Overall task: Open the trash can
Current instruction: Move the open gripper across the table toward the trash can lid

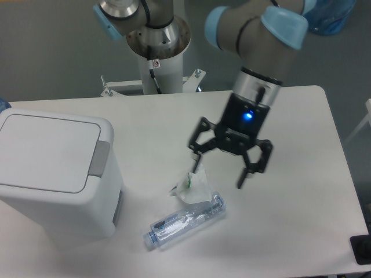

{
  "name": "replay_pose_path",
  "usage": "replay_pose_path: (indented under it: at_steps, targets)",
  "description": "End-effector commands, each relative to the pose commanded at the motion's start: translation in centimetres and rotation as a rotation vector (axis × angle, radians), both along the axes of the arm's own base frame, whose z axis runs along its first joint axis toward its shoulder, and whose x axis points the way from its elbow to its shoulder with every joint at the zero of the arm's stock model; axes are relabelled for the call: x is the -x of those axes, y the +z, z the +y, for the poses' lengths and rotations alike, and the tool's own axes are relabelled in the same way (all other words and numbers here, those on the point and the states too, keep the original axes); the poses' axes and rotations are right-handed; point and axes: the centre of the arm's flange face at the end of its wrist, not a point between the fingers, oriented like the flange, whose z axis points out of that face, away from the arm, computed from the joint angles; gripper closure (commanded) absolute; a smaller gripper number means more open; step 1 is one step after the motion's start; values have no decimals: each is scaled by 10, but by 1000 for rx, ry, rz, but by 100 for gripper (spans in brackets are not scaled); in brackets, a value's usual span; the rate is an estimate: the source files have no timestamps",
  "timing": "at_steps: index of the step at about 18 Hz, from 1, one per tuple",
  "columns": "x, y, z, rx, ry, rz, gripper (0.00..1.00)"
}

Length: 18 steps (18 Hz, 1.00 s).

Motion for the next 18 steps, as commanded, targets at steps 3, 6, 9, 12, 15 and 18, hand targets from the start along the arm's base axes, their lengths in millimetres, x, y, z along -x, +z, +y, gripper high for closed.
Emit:
replay_pose_path:
  at_steps: [3,6,9,12,15,18]
  targets:
    - [-24,-5,-3,11,-13,-21,0]
    - [-35,-4,4,26,19,-77,0]
    - [-53,-3,19,27,-17,-80,0]
    - [-56,-8,22,35,-20,-91,0]
    - [-64,-11,26,41,-33,-93,0]
    - [-80,-19,30,56,-51,-109,0]
